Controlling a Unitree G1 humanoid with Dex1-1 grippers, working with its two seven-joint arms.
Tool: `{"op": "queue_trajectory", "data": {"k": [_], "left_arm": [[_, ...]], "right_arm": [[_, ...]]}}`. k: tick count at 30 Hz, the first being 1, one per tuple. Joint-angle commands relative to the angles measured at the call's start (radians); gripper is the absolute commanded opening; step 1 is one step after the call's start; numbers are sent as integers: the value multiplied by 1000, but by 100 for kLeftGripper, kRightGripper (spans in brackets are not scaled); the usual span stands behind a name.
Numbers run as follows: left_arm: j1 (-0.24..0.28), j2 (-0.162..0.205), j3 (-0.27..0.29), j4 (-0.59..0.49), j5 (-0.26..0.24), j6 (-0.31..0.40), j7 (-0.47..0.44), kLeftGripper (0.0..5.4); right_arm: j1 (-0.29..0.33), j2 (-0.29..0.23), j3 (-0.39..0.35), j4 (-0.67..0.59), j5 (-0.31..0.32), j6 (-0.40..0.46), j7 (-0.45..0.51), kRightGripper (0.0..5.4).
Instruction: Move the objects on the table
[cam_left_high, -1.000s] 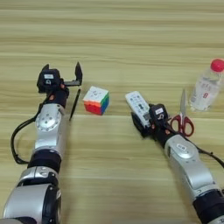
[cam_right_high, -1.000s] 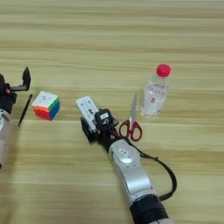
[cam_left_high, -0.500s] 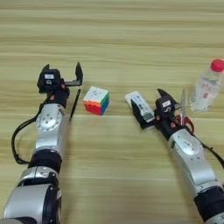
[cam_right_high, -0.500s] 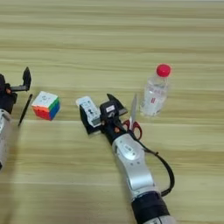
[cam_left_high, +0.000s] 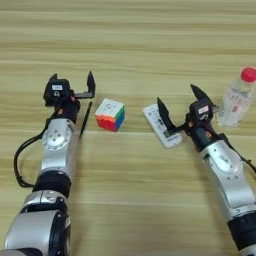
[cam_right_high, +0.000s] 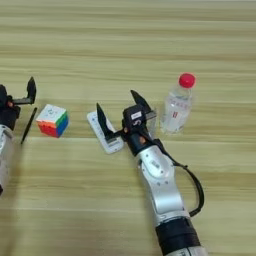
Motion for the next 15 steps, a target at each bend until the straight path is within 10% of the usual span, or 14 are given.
{"op": "queue_trajectory", "data": {"k": [1, 15], "left_arm": [[-15, -6, -3, 12, 15, -12, 6, 540], [-17, -9, -6, 15, 18, -17, 11, 540]], "right_arm": [[12, -23, -34, -129, 27, 54, -9, 536], [6, -118, -225, -339, 108, 175, -53, 536]]}}
